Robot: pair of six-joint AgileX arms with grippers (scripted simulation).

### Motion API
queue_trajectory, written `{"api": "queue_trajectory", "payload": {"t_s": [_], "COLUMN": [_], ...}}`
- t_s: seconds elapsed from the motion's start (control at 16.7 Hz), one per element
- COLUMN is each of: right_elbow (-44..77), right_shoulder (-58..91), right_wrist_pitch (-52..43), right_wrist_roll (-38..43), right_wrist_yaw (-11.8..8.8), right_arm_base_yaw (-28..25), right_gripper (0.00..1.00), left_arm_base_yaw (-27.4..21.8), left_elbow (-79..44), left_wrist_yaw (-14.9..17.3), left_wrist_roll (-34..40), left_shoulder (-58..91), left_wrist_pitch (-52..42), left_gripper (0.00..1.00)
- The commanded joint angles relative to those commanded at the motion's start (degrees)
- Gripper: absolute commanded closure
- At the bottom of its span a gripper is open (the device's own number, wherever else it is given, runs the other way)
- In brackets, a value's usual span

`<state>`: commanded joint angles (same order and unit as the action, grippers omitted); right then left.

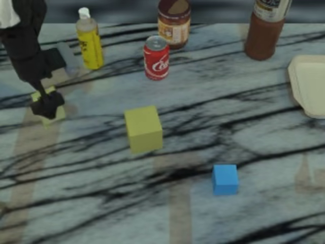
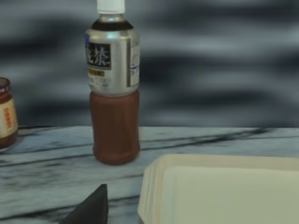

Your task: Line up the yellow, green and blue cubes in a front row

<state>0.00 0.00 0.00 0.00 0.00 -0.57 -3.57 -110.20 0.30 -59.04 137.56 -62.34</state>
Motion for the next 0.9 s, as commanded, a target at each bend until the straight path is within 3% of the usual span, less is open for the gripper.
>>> {"api": "queue_trajectory", "payload": {"t_s": [0.42,0.9], "right_elbow": [0.00,0.00], "right_shoulder": [0.00,0.00], "right_wrist_pitch": [0.00,0.00], "right_wrist_roll": [0.00,0.00], "right_wrist_yaw": [0.00,0.00], "right_arm_base_yaw": [0.00,0.00], "right_gripper": [0.00,0.00], "left_arm_base_yaw": [0.11,0.11], "left_elbow": [4.28,4.28], "left_wrist_yaw": [0.02,0.02], "left_wrist_roll": [-0.14,-0.14], "left_shoulder": [1.81,1.81], "left_wrist_pitch": [5.80,5.80], "left_gripper": [0.00,0.60]}}
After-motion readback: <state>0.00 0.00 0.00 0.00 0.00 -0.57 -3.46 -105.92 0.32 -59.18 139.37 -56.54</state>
